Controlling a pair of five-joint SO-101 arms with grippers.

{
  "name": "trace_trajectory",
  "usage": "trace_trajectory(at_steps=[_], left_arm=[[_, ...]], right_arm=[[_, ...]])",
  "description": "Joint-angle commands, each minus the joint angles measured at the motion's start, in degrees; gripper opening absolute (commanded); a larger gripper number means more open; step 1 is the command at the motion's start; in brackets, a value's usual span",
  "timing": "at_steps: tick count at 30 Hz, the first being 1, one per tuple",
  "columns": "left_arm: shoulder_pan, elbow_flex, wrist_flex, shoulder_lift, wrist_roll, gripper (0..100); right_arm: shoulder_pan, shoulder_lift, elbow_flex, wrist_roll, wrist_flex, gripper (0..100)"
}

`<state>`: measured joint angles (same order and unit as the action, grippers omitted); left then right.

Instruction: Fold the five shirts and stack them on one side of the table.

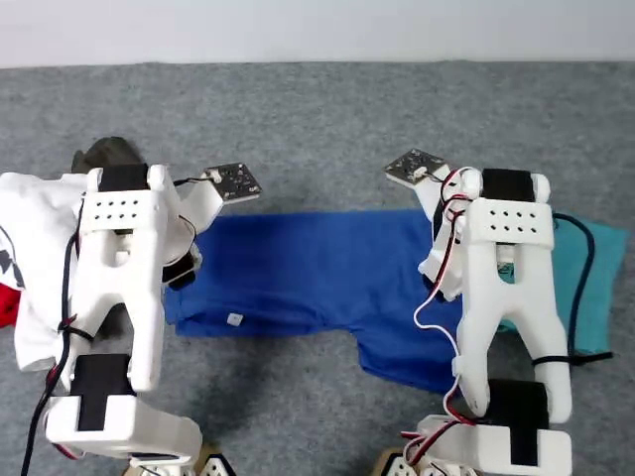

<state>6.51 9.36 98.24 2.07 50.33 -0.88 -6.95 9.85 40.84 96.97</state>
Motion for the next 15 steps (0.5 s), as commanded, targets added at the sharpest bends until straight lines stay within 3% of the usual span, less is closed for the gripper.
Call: trace_trajectory(at_steps=[1, 9, 15], left_arm=[[0.44, -0.13, 1.32, -2.90, 0.53, 11], [-1.05, 1.98, -9.49, -1.23, -9.85, 11], [-1.58, 9.63, -11.96, 5.45, -9.85, 0]], right_arm=[[0.13, -2.24, -2.64, -0.70, -0.22, 18.3], [0.13, 2.68, -2.73, -1.41, -2.51, 17.8], [0.40, 5.14, -2.99, -4.75, -1.80, 9.6]])
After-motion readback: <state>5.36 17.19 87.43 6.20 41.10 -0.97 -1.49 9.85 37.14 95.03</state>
